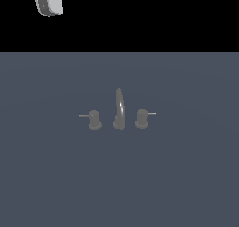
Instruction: Turn on the faucet by rotating a designated handle.
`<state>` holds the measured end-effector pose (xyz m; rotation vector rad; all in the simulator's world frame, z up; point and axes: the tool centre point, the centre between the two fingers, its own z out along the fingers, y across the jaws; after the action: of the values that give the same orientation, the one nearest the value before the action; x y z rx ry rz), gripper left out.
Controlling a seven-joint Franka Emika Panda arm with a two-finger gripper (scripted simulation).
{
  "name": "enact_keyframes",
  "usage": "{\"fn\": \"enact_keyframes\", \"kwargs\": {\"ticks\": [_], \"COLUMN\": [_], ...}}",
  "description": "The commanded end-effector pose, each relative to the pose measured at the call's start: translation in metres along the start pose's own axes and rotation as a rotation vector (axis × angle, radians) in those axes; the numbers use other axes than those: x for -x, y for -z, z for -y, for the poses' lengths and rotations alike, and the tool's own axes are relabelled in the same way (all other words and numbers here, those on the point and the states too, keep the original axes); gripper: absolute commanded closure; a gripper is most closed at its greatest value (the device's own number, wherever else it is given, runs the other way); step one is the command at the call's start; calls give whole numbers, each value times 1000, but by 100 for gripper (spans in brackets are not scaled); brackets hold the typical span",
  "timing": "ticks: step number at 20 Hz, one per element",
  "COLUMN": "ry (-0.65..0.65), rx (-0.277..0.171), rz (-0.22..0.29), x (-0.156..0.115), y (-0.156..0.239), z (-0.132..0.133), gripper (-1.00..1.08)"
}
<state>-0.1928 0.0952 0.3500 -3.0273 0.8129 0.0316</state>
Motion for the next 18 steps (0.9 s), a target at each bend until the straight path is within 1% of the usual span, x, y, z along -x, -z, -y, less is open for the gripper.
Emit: {"fn": "enact_keyframes", "kwargs": {"ticks": [1, 10, 18], "ry": [-53, -230, -368], "rx": [-2, -8, -13], "rz": [0, -1, -2], "x": [-4, -25, -47], "y": [-15, -67, -106], "z": [12, 51, 79], "gripper": [108, 108, 108]}}
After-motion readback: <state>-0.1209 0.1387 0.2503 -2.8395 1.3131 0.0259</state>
